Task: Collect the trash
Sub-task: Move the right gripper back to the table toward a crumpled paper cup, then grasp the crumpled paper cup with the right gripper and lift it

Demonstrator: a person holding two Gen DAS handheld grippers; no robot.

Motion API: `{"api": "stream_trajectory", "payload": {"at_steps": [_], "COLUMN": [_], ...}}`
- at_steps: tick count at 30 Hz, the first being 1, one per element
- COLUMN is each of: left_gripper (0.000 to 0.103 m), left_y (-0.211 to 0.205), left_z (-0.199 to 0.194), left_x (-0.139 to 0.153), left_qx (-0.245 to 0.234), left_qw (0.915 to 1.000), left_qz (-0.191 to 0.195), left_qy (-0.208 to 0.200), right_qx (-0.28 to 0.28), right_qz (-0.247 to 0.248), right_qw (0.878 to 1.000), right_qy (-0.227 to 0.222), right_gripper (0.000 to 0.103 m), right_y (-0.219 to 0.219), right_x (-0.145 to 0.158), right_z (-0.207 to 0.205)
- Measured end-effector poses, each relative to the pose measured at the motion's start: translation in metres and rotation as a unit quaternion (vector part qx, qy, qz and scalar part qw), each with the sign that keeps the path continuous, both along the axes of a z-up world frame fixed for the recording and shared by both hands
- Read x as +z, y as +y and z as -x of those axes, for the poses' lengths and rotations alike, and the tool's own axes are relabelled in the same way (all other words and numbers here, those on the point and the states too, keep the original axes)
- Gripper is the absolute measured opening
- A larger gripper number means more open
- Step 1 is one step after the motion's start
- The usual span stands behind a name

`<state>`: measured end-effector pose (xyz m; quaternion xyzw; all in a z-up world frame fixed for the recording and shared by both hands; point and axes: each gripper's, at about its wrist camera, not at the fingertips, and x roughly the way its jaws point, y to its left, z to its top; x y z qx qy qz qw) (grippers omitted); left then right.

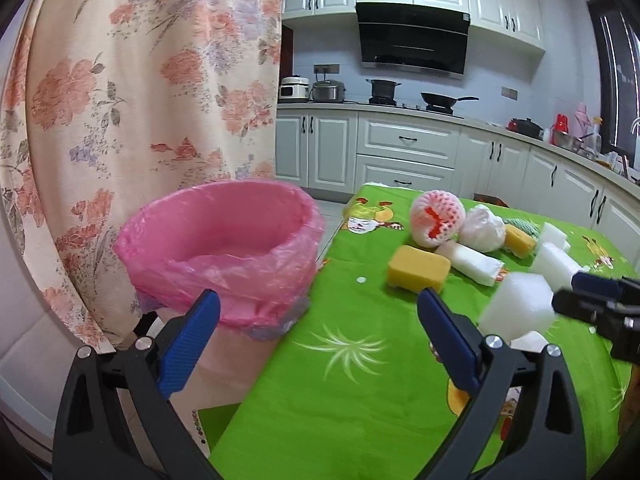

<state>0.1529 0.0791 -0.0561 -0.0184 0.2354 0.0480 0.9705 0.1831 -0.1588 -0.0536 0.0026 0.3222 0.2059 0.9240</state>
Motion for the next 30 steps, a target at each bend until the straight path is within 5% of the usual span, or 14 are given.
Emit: {"api": "stream_trajectory", "payload": {"at_steps": [10, 24, 29, 30], "left_gripper": [0.096, 0.096, 0.096, 0.096], "left_y": [0.0, 0.002, 0.003, 0.003], "left_z": [0.006, 0.012, 0.009, 0.007], "left_x": [0.001, -0.005, -0.009, -0.01], "left_qx": [0.007, 0.001, 0.0, -0.002], "left_qw": [1.0, 0.9998, 0.9996, 0.9995], "left_qz": [0.001, 0.004, 0.012, 0.016], "left_qy": [0.004, 0.018, 0.026, 0.029], "right_qx": [0.029, 0.059, 0.062, 0.065], "right_qz": [0.013, 0.087, 0.098, 0.097], "right_qw": [0.999, 0.994, 0.993, 0.993], "right_qy": [0.038, 0.023, 0.024, 0.022], "right_gripper": [0.072, 0.074, 0.067, 0.059], "right_y": [0.003, 0.041, 0.039, 0.038], "right_x": [-0.031, -0.051, -0.056, -0.056], "right_z": [0.017, 0.016, 0.014, 0.015]}}
